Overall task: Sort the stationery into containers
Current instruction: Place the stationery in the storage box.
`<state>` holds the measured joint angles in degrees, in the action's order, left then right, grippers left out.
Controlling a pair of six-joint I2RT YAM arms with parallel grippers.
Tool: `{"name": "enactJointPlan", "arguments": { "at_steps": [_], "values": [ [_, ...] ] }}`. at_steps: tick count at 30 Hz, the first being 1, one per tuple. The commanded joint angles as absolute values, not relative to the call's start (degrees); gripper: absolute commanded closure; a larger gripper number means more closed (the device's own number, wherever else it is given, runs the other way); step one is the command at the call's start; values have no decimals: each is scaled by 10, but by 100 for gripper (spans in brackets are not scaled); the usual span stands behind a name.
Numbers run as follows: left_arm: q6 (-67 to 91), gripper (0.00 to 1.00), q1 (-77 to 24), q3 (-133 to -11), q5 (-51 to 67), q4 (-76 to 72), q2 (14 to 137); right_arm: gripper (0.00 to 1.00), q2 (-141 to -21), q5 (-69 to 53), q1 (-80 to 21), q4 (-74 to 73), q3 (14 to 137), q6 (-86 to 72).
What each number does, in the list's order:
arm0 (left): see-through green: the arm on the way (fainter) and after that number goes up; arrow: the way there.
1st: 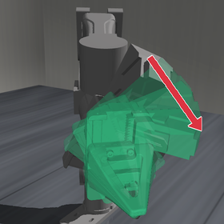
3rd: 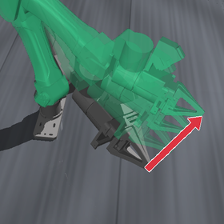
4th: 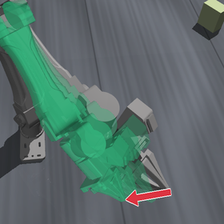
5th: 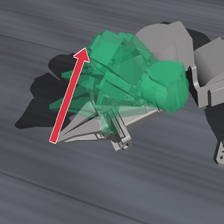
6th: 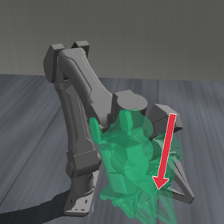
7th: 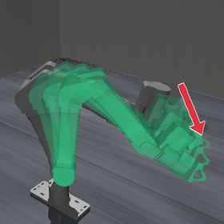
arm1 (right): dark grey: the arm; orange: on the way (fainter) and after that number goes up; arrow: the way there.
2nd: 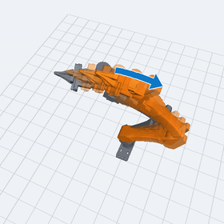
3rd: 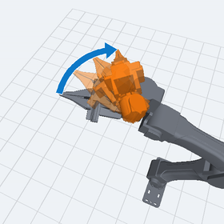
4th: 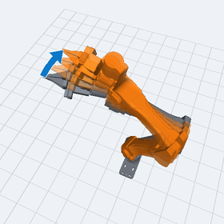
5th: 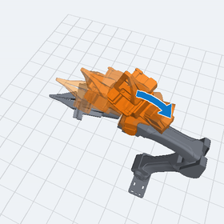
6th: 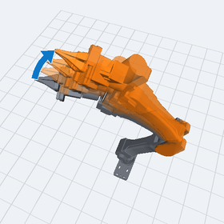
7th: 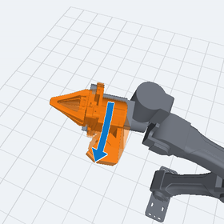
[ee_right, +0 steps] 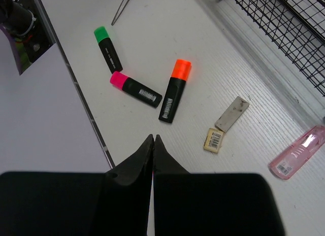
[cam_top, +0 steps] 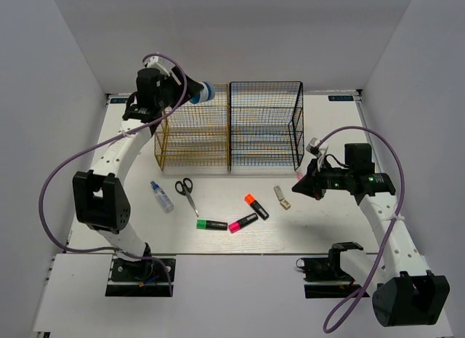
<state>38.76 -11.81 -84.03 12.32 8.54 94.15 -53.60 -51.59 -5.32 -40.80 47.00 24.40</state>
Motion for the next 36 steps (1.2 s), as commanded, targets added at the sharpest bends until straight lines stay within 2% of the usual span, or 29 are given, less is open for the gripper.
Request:
{"name": "enactJointPlan", "arguments": {
  "at_steps": [1,3,4,10,21,30,36],
  "values": [
    [436,100,-98,-917,197,5,958,100,-538,-530,-52,-411,468,252],
    [447,100,-77,-946,222,28,994,100,-538,-528,-51,-412,468,252],
    [459,100,-73,-1000,245,38,1020,100,-539,-527,-53,-411,468,253],
    [470,100,-44,-1064,316,89,1070,100,-542,-526,-53,-410,468,258],
    [571,100,18,-1245,546,98,1217,100,-548,-525,-53,-411,468,260],
    [555,100,26,-1216,616,57,1208,98,-551,-523,-52,-412,468,263],
    [498,100,26,-1228,618,129,1203,98,-551,-526,-54,-415,468,265]
  ]
}}
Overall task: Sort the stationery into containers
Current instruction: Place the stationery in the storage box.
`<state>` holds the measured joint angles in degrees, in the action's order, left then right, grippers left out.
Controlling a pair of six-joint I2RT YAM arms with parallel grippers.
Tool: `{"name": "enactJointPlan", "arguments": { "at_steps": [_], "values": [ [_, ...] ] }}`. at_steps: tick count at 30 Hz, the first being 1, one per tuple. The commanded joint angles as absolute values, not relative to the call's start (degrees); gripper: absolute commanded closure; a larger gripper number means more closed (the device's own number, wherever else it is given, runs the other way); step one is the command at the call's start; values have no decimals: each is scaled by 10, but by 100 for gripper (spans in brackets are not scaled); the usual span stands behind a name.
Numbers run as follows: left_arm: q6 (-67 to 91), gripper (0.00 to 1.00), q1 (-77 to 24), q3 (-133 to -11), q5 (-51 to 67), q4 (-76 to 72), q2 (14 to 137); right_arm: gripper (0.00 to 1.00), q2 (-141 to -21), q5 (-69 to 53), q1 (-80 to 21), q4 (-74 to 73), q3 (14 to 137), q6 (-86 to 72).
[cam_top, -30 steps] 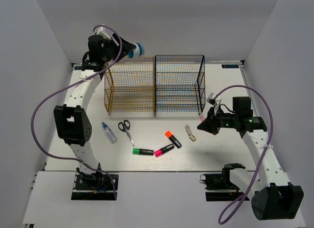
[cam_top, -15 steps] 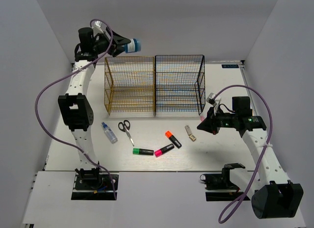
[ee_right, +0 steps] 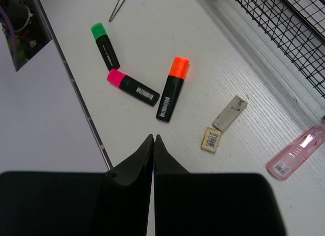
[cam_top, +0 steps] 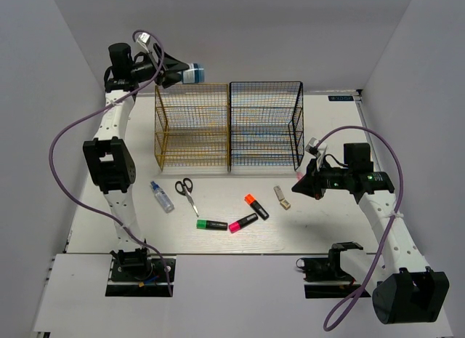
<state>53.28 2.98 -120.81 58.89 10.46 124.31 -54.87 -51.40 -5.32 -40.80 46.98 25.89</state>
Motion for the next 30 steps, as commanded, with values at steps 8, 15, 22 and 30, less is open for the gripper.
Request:
{"name": "enactJointPlan", "arguments": {
  "at_steps": [8,15,22,30],
  "values": [
    [350,100,15,-1215,567,303,1173,97,-545,-531,-52,-418,470,270],
    [287,100,4,-1230,496,359,1168,97,-545,-535,-51,-426,471,276],
    [259,100,-18,-1235,448,375,1170,97,-543,-536,-51,-427,472,278],
    [261,100,-23,-1237,436,374,1170,97,-541,-538,-51,-430,472,281]
  ]
}}
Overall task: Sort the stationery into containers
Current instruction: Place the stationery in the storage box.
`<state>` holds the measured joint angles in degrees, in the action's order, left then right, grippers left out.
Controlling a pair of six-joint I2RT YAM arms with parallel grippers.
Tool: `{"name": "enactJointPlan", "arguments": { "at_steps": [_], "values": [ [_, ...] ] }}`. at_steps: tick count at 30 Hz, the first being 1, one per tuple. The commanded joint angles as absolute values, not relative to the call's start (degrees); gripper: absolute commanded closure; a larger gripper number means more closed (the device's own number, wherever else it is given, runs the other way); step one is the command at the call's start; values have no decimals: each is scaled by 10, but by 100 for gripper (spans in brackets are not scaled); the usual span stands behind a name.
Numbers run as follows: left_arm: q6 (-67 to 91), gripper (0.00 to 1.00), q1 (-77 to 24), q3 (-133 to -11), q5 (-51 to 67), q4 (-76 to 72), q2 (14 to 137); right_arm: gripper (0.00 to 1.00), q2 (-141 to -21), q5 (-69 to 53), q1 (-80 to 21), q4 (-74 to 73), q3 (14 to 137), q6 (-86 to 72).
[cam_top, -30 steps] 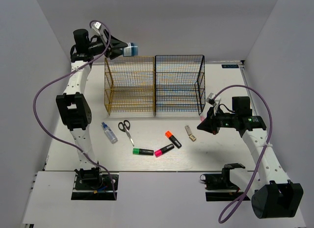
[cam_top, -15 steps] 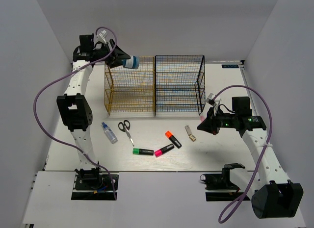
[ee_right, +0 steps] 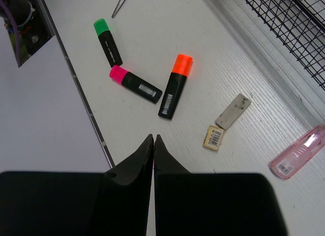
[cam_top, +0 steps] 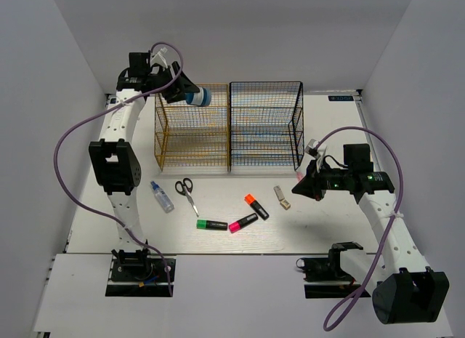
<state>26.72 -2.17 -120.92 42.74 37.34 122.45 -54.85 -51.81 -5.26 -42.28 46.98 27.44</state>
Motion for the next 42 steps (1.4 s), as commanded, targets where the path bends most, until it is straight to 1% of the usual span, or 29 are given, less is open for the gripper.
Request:
{"name": "enactJointPlan", "arguments": {
  "at_steps": [1,2,3,5,6,9,10,12,15,16,17,18,27,30,32,34,40,42],
  "values": [
    [259,97,-22,-1235,435,377,1167,97,-542,-538,-50,-430,471,281],
    [258,95,-23,-1235,434,375,1166,97,-541,-538,-51,-429,471,281],
    [258,85,-23,-1236,430,379,1165,97,-542,-538,-50,-430,471,281],
    [255,76,-23,-1236,424,382,1162,97,-541,-541,-50,-430,471,282],
    [254,61,-22,-1235,418,387,1161,96,-543,-539,-51,-431,471,281],
    [256,52,-22,-1234,410,388,1157,96,-540,-540,-50,-431,472,281],
    [256,39,-23,-1233,409,387,1158,96,-539,-540,-51,-432,472,281],
    [258,36,-22,-1233,405,386,1156,96,-537,-541,-49,-433,472,282],
    [264,36,-23,-1236,403,379,1154,96,-538,-540,-50,-432,471,283],
    [264,35,-22,-1237,403,379,1151,96,-537,-541,-50,-435,470,284],
    [266,31,-23,-1238,400,379,1151,96,-536,-541,-48,-433,470,285],
    [265,29,-23,-1238,397,381,1150,96,-536,-542,-49,-433,471,284],
    [273,28,-22,-1237,390,388,1158,96,-533,-542,-48,-435,471,286],
    [274,21,-24,-1233,388,386,1157,96,-531,-543,-48,-435,471,287],
    [272,20,-25,-1232,385,388,1161,96,-532,-543,-47,-436,470,287],
    [271,11,-27,-1230,381,384,1158,96,-530,-542,-48,-437,471,288],
    [275,10,-27,-1233,381,383,1156,96,-530,-544,-47,-438,470,291],
    [277,12,-26,-1234,381,381,1153,96,-530,-544,-48,-438,469,290]
  ]
}}
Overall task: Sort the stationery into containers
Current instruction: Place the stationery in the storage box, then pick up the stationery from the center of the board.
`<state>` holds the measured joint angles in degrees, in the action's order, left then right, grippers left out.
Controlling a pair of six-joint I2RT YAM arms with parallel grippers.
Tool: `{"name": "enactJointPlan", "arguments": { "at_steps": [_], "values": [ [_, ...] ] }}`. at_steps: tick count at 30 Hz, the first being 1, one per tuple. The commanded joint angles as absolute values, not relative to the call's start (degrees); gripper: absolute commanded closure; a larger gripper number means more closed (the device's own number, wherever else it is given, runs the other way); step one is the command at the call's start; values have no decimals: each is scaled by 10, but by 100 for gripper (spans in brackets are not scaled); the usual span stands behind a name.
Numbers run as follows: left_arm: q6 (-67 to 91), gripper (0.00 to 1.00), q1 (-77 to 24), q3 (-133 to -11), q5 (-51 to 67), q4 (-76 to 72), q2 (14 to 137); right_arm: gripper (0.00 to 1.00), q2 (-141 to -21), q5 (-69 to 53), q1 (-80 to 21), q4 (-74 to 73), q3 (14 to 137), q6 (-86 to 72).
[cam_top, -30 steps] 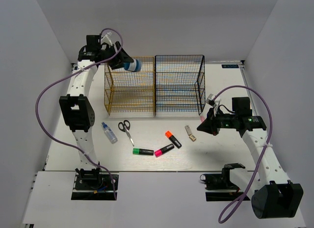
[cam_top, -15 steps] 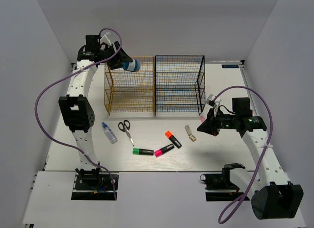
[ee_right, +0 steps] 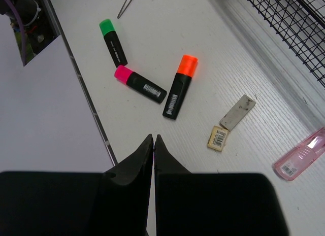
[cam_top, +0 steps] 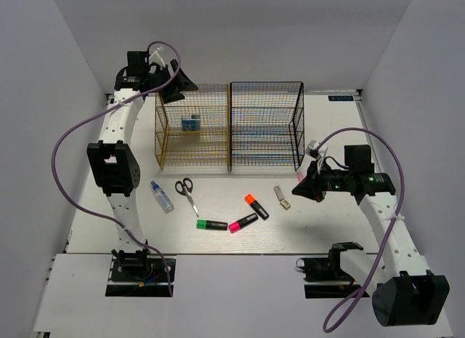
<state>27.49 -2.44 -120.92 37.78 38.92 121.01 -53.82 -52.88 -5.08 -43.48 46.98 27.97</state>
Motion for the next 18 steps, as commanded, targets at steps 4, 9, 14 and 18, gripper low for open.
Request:
{"name": "enactJointPlan", "arguments": {
  "at_steps": [4,9,14,18],
  "values": [
    [287,43,-27,-1231,400,371,1137,96,-529,-545,-50,-439,471,291],
    [205,100,-73,-1153,356,421,1021,24,-530,-526,-50,-431,471,273],
    [138,65,-262,-943,-253,525,812,30,-535,-485,-50,-409,484,227],
    [297,13,-262,-683,-260,512,653,100,-549,-433,-53,-409,492,209]
  ]
}}
